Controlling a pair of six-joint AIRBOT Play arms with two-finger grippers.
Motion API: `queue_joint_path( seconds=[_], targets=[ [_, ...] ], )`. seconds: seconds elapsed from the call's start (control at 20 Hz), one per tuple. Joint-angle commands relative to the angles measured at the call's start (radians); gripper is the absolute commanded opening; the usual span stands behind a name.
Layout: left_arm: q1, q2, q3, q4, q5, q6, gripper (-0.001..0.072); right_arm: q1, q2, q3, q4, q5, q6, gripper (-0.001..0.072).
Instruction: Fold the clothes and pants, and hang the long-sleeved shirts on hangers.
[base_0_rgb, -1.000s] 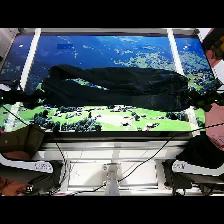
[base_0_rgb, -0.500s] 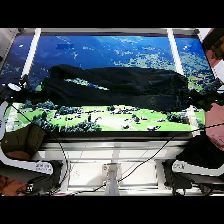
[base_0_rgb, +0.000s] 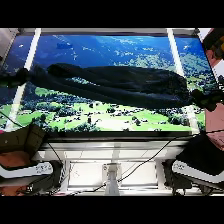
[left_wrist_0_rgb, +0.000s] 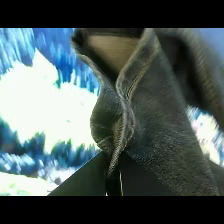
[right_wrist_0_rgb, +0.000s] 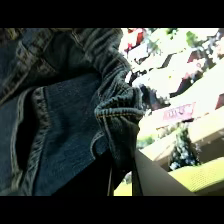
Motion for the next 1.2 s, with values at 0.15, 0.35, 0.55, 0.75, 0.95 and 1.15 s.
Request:
queue_joint_path(
  seconds=[0.15, 0.35, 0.55, 0.75, 0.95, 1.15],
  targets=[
    [0.066, 0.069, 0.021, 0.212, -0.191, -0.069, 0.0013, 0.0, 0.036, 0.001, -0.037, 0.129, -0.08, 0.0055],
    [0.066, 0.038, 0.021, 0.412, -0.394, -0.07, 0.0014, 0.0, 0.036, 0.0, -0.046, 0.258, -0.13, 0.0055],
    [0.061, -0.047, 0.021, 0.412, -0.544, -0.063, 0.0014, 0.0, 0.035, 0.0, -0.052, 0.38, -0.193, 0.0055],
    [0.061, -0.157, 0.021, 0.444, -0.695, -0.063, 0.0016, 0.0, 0.027, -0.003, -0.068, 0.417, -0.202, 0.0055],
    [0.061, -0.216, 0.021, 0.563, -0.72, -0.064, 0.0016, 0.0, 0.024, -0.051, -0.104, 0.435, -0.202, 0.0055],
    [0.061, -0.219, 0.021, 0.577, -0.721, -0.064, 0.0018, 0.0, 0.024, -0.156, -0.13, 0.433, -0.202, 0.0055]
  ],
)
